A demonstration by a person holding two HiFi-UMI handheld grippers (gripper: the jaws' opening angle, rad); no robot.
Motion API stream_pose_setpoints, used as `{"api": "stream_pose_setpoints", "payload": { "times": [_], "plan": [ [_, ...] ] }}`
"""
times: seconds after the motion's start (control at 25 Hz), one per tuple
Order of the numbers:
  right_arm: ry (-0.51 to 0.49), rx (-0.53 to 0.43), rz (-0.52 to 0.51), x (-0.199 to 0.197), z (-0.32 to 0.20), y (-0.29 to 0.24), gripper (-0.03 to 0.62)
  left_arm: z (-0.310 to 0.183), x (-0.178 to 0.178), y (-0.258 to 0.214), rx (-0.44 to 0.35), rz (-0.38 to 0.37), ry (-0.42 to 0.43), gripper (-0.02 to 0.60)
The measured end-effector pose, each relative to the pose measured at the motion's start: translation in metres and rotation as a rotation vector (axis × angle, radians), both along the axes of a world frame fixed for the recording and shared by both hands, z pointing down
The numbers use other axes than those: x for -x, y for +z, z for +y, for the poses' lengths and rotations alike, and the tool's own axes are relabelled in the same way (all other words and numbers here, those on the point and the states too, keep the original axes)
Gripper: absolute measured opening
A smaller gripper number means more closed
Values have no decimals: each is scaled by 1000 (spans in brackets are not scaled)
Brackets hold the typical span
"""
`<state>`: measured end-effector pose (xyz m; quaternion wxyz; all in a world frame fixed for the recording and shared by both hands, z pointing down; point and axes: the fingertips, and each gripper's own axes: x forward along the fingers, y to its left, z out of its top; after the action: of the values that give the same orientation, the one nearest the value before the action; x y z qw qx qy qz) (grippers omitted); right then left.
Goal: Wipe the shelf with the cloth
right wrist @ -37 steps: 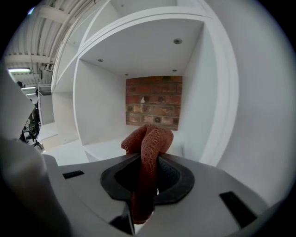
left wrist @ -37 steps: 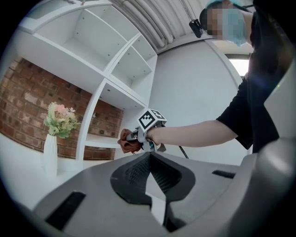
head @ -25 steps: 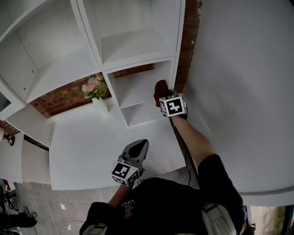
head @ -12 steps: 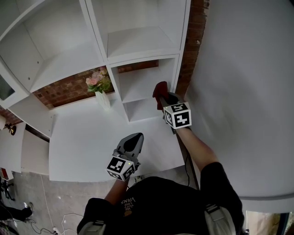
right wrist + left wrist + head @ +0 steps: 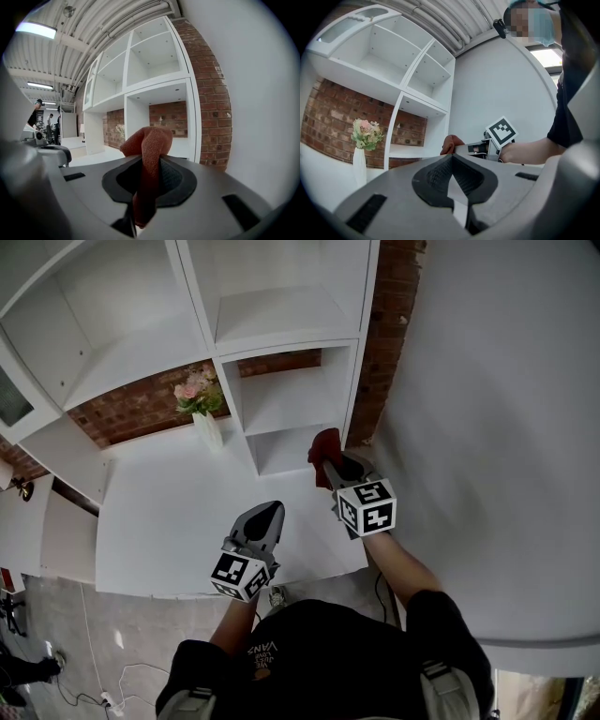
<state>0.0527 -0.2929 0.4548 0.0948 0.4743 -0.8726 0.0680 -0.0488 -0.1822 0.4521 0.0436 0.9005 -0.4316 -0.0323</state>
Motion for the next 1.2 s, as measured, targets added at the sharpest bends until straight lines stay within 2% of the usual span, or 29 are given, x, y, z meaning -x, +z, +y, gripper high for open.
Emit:
{"api": "stream_pose_setpoints", "payload": {
  "times": [0.56, 1.2],
  "plan": [
    [-53, 7, 5, -28, 92, 38, 57, 39, -27, 12, 20, 7, -54, 6],
    [-71, 50, -11, -48, 145, 70, 57, 73, -44, 26, 41, -2, -83, 6]
  ]
}}
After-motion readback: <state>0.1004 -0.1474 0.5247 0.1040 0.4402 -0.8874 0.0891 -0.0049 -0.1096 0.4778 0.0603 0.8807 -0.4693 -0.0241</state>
